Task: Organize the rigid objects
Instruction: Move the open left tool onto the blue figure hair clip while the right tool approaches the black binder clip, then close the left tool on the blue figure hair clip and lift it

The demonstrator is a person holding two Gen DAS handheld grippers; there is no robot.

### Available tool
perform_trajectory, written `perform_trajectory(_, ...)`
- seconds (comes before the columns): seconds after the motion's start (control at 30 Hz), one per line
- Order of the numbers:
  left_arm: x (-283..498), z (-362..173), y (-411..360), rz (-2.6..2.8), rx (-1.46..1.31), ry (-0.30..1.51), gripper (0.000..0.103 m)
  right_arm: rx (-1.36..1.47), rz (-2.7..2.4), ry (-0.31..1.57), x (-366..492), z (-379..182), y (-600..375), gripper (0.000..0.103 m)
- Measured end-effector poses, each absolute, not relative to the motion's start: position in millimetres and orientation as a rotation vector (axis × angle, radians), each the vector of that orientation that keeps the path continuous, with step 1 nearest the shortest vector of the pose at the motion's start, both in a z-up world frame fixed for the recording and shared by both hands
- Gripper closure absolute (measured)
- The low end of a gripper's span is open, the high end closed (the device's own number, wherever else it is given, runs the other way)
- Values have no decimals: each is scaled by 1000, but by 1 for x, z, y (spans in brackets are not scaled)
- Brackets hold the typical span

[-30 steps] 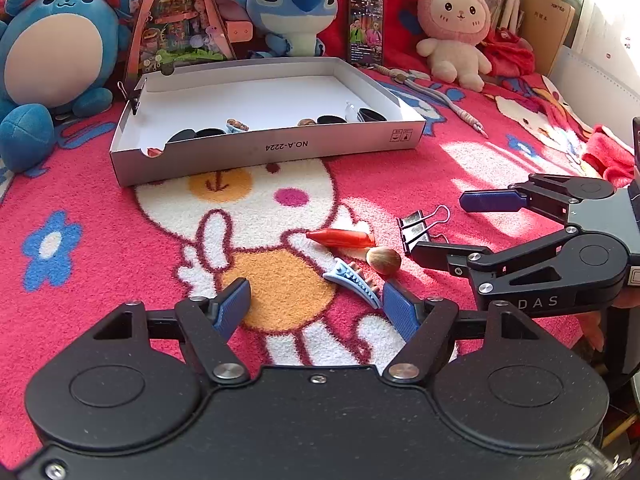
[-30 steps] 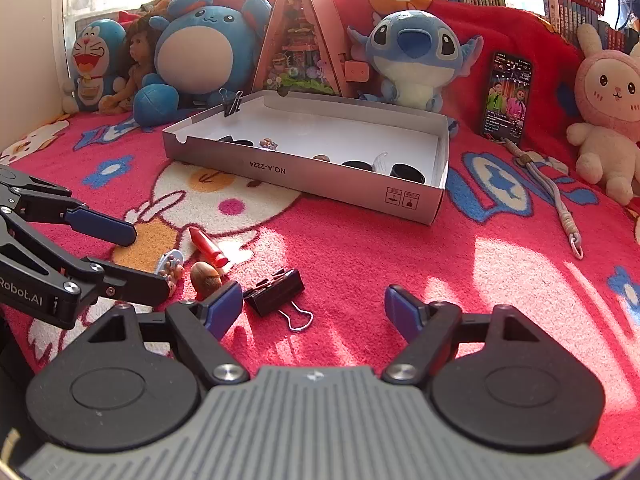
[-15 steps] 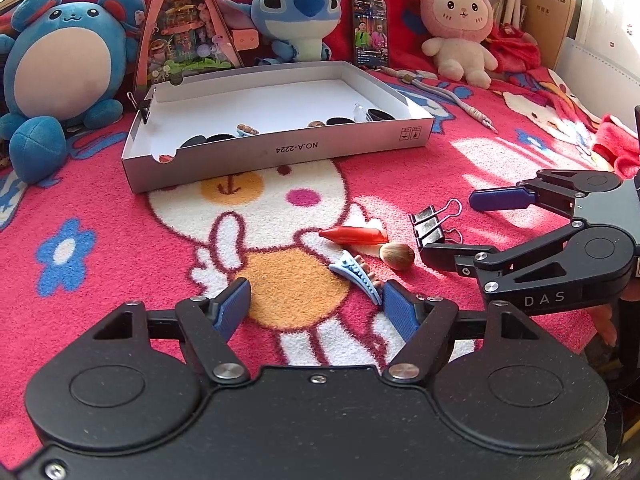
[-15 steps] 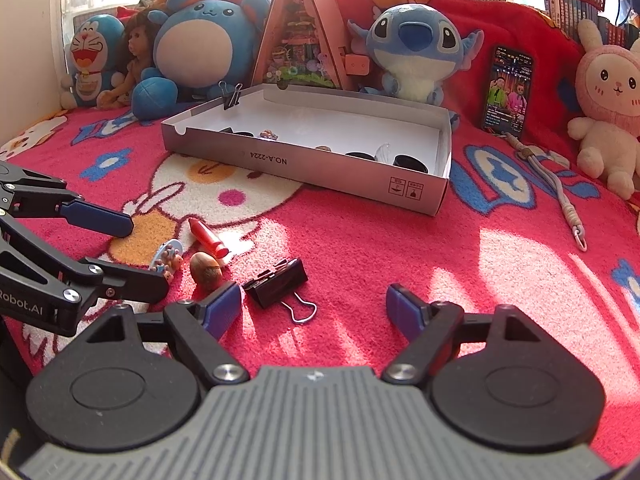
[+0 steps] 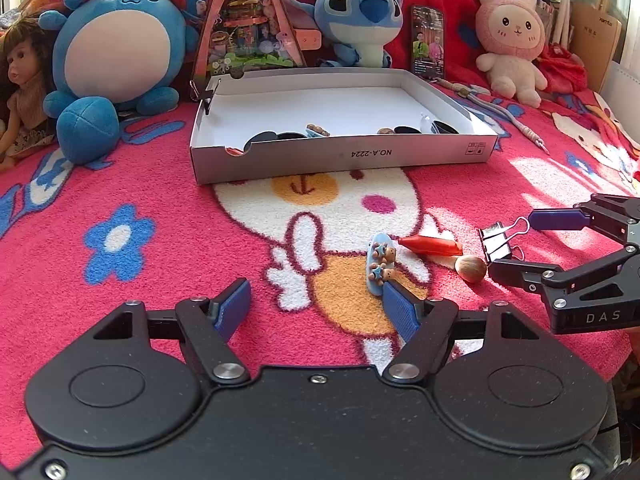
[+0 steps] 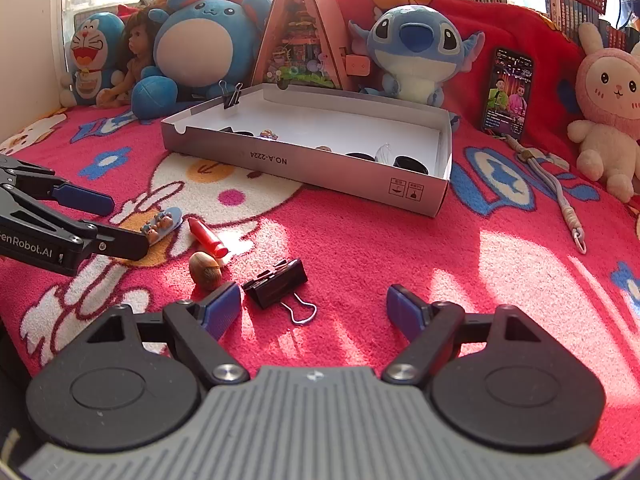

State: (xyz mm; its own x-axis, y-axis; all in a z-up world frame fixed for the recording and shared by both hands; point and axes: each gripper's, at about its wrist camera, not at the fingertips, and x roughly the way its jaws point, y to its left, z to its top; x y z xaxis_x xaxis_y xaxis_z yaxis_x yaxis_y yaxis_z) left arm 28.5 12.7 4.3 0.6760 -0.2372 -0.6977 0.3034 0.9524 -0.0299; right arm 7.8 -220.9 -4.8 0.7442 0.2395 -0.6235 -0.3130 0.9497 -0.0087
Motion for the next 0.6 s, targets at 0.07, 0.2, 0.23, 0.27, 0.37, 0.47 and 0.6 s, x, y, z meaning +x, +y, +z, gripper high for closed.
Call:
perform_trajectory(0.07, 30, 4, 15, -292, 86, 769, 32, -115, 303, 665, 8, -5, -221, 15)
perform_trajectory(0.2, 34, 3, 19, -268, 81, 763, 32, -115, 303, 665, 8, -5, -221, 15)
perform_trajectory(0.23, 36, 3, 20, -261, 78, 762, 32, -115, 303, 665, 8, -5, -221, 15)
perform_trajectory(0.27, 38, 3, 22, -253, 74, 762, 32, -115, 303, 665, 8, -5, -221, 15)
perform_trajectory(0.37, 42, 3, 26, -230, 66, 761, 32, -116, 303, 665, 8, -5, -221, 15)
perform_trajectory(0.47, 45, 3, 30, -214, 60, 761, 32, -115, 303, 666, 8, -5, -221, 15)
perform_trajectory(0.6, 42, 6, 30, -220, 51, 761, 32, -116, 299, 664, 8, -5, -221, 15)
